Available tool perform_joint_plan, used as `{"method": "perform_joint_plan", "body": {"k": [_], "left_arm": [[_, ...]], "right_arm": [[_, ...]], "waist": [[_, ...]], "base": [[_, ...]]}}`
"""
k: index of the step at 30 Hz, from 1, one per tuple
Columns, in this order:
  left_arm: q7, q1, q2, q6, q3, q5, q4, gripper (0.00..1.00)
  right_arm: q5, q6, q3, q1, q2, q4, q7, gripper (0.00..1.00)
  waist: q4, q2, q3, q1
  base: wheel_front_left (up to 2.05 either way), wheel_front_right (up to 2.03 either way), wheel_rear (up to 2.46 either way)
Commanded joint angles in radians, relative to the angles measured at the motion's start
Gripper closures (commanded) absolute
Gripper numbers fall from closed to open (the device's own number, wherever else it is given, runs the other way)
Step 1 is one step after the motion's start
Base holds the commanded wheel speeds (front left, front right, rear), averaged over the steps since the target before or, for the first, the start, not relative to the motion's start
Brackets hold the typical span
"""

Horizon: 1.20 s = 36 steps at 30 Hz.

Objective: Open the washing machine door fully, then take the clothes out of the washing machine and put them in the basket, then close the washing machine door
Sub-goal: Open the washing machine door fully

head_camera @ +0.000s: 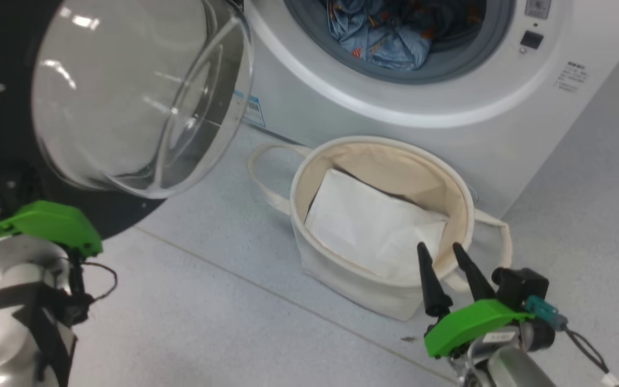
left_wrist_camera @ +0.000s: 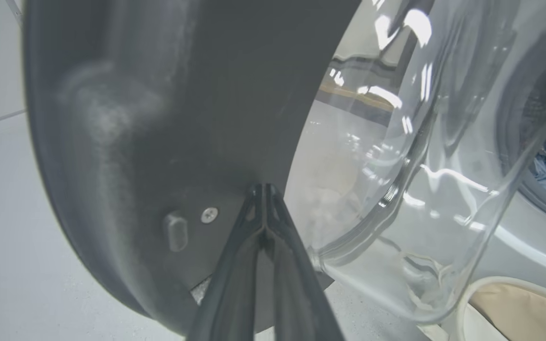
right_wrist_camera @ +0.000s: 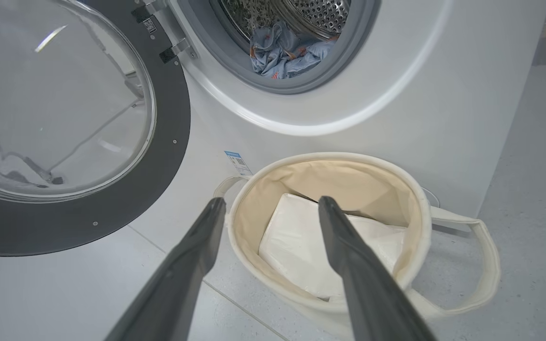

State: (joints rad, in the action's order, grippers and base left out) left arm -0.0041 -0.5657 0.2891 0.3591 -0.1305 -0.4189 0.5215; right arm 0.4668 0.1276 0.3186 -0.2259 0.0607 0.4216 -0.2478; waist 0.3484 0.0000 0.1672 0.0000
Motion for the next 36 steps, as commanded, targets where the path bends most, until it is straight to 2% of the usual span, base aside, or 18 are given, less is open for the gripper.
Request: {"method": "perform_joint_plan", "body": {"k": [1, 10, 19, 27, 36], "left_arm": [[-0.022, -0.057, 0.057, -0.004, 0.060, -0.013, 0.004, 1.00], [-0.140, -0.120, 0.061, -0.057, 0.110, -0.066, 0.194, 1.00], [-0.221, -0.116, 0.042, -0.099, 0.080, -0.051, 0.269, 1.00], [-0.245, 0.000, 0.017, -0.111, 0.054, -0.037, 0.162, 1.00], [-0.179, 0.196, -0.018, -0.107, -0.026, -0.017, -0.120, 1.00]], "right_arm": [[-0.021, 0.003, 0.010, -0.038, -0.010, -0.038, 0.004, 0.00], [-0.065, 0.003, -0.056, -0.026, -0.003, -0.105, 0.044, 0.00], [-0.041, 0.003, -0.065, 0.006, -0.008, -0.118, 0.037, 0.00], [0.024, 0.003, -0.041, 0.021, -0.010, -0.097, 0.001, 0.00], [0.091, 0.003, -0.021, 0.052, -0.010, -0.129, -0.013, 0.00]], "waist": [[-0.005, 0.0000, 0.027, 0.0000], [-0.015, 0.0000, 0.072, 0.0000], [-0.039, 0.0000, -0.001, 0.0000], [-0.090, 0.0000, -0.104, 0.0000], [-0.159, 0.0000, -0.212, 0.0000]], "base": [[0.00, 0.00, 0.00], [0.00, 0.00, 0.00], [0.00, 0.00, 0.00], [0.00, 0.00, 0.00], [0.00, 0.00, 0.00]]}}
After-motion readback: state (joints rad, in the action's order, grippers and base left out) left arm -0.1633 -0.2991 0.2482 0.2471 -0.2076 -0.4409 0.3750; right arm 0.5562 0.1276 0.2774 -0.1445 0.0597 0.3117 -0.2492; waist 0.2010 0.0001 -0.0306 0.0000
